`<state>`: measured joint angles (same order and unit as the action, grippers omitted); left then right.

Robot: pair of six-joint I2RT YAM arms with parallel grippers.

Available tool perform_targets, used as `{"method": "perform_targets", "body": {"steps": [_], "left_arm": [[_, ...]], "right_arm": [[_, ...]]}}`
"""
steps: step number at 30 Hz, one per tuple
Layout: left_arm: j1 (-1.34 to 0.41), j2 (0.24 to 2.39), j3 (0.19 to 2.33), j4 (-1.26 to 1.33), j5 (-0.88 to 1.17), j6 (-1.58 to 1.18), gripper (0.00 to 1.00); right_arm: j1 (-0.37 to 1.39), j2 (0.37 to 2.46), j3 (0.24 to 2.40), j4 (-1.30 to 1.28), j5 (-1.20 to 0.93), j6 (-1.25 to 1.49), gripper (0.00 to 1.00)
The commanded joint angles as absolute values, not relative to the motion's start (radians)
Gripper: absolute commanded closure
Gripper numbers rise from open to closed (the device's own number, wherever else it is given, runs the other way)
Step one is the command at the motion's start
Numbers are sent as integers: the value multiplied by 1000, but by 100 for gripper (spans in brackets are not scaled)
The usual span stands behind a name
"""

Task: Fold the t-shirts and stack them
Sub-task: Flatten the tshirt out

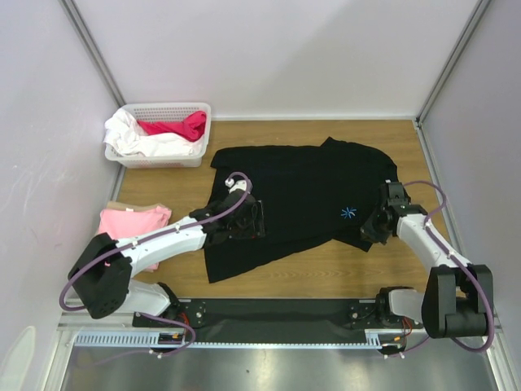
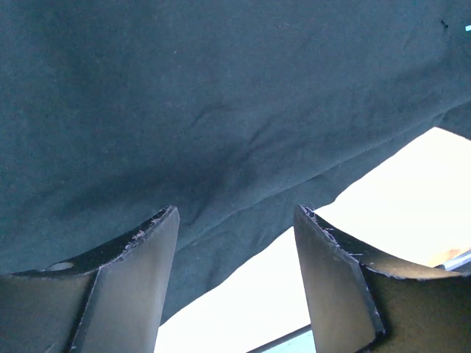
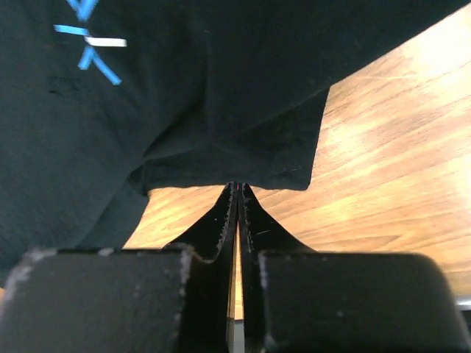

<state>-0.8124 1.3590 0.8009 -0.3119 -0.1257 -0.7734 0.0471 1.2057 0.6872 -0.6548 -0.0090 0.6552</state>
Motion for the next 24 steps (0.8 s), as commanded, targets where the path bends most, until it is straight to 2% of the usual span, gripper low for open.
{"method": "perform_targets", "body": {"steps": [1,8,15,24], "left_arm": [[-819,1364,847,-258,-101,-715,30],[-819,1393,847,-232,-74,-698,30],[-819,1423,867,-235,-71,-663,29],[-819,1459,894,-235,-66,-585,27]], "right_arm": [[43,1232,649,-568,-15,704,100],[43,1293,620,-523,31,722,100],[43,1354,595,-650,77,840,100],[44,1293,543,-716,132,893,100]]}}
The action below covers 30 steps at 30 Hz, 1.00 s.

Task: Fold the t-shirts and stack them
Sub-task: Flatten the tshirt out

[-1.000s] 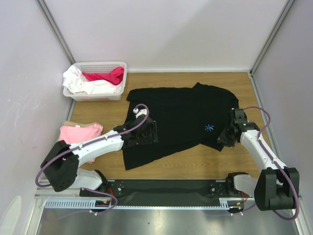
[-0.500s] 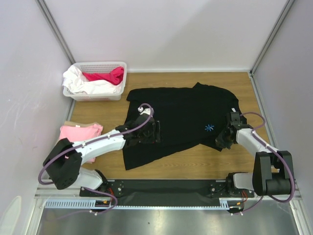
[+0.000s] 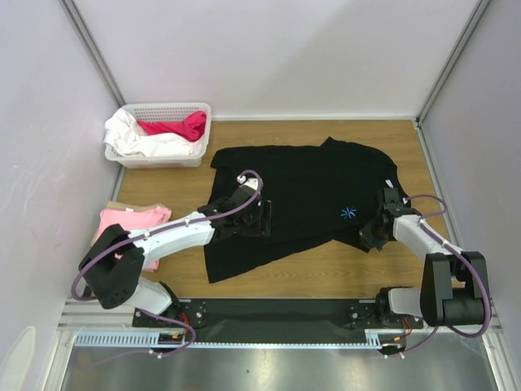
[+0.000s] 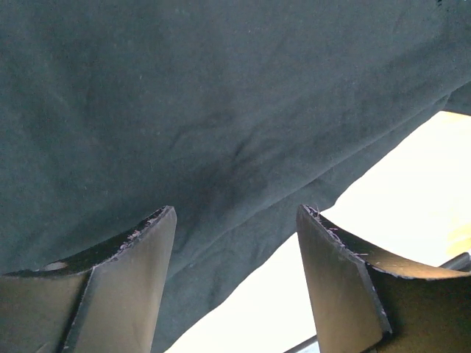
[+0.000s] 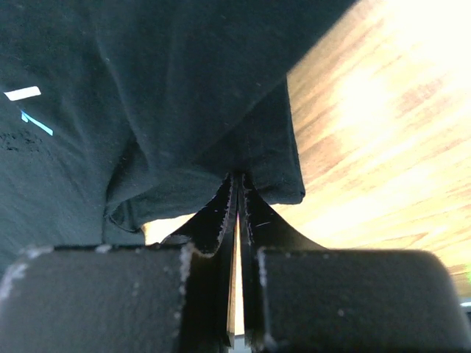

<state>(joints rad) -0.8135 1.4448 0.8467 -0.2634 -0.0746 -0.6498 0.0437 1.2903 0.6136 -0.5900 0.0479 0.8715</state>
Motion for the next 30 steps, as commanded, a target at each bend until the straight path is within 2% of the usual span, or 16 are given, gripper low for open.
{"method": "perform_targets", "body": {"steps": [1,8,12,18,24,30], "left_arm": [[-818,1465,900,-229,-58,-572,27],[-818,1512,910,-149,50,-453,27],[-818,1522,927,-114,100,-405,26],[-818,1511,924,-113,114,-385,25],[-818,1470,887,-193,87,-368,24],[-828,1486,911,-108,254,-377,25]], "right_arm": [[54,1276,537,-722,136,887,100],[87,1160,532,-851,206,917,100],[158,1100,526,-883,164,937,100],[264,1141,551,-923,92,919,100],[337,1164,734,-1078,95,942,100],[301,1195,994,-1024,143,887,100]]}}
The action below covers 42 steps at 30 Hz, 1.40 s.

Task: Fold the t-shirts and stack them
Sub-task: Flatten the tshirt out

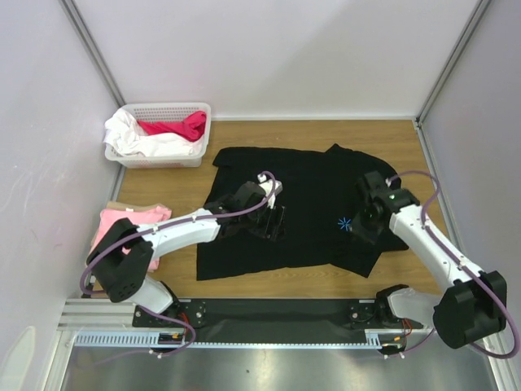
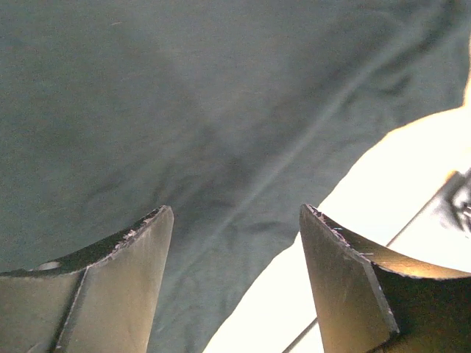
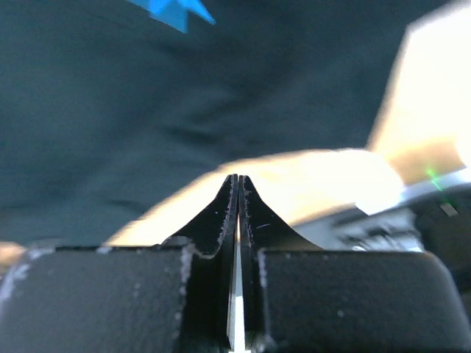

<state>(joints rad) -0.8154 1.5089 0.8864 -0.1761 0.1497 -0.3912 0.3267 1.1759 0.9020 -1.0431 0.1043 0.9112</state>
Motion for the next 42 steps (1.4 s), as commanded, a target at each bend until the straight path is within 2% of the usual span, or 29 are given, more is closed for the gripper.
{"method": "perform_targets", "body": {"steps": [1,6,11,14,15,20,25,29,39,42], "left_arm": [[-836,1502,917,-89,274,-380,25],[-922,1528,954,-5,299,-396,27],[-1025,1534,852,401,314,-546,26],[-1115,1584,850,501,195,-587,25],[-1139,1635,867,502,123,-584,25],[-1268,1823,1007,535,49,-461,26],[-1327,1916,1020,659,58,-396,27],[-1344,1991,1083,641,37,-380,28],[-1353,2095,1215,545,-132,-394,28],[-1353,2124,1247,523,-126,-391,28]], "right_arm": [[285,1212,1003,-1000,141,853,100],[149,1333,993,-824,166,746,100],[54,1387,986,-645,156,625,100],[26,1393,979,-548,153,580,100],[22,1391,979,-529,147,569,100],[-37,1341,1032,-509,92,520,100],[-58,1197,1060,-519,100,503,98],[-64,1086,1061,-528,29,491,95],[-69,948,1057,-597,38,459,93],[-69,933,1063,-603,35,453,92]]}}
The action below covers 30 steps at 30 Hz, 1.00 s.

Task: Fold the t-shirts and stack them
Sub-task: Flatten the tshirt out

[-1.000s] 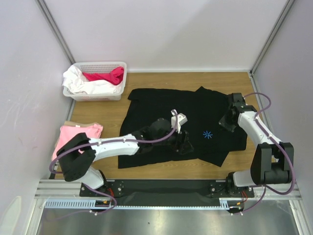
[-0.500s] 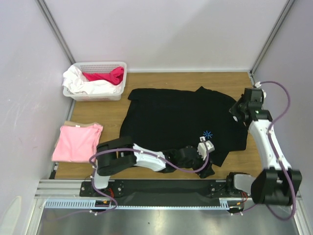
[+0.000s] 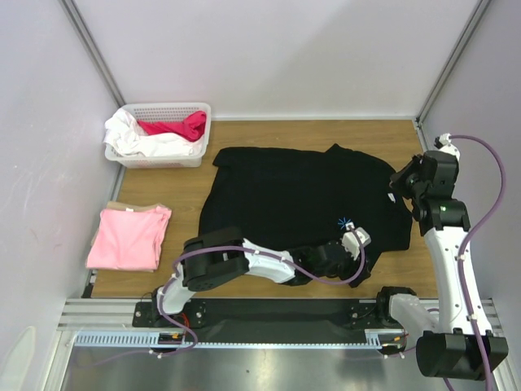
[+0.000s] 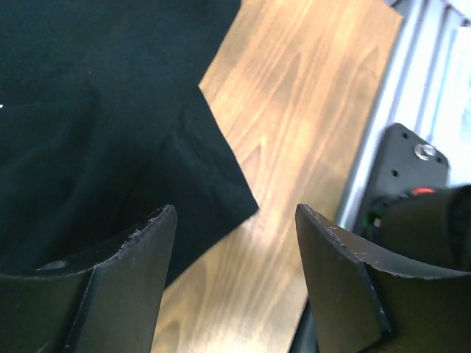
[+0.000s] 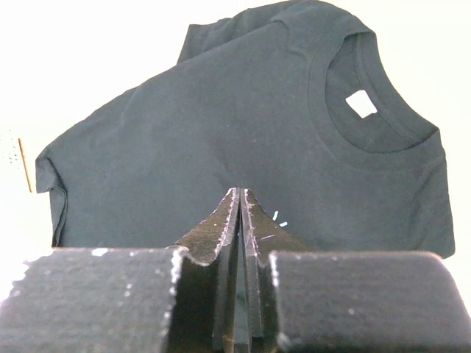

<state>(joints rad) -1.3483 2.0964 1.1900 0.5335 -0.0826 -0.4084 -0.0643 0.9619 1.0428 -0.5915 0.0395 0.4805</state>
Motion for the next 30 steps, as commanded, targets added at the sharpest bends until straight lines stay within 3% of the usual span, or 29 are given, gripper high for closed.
{"method": "perform_targets", "body": {"steps": [1,23,30], "left_arm": [[-1353,2129,1255,511,-130,-391,28],[-1365,2246,1454,222,-232,-374,41],[-1405,2261,1482,170,-258,-305,61]], "right_arm": [[-69,924,1063,-604,35,453,91],[-71,856,1086,-604,71,457,88],[-71,830,1078,-603,103,456,85]]}}
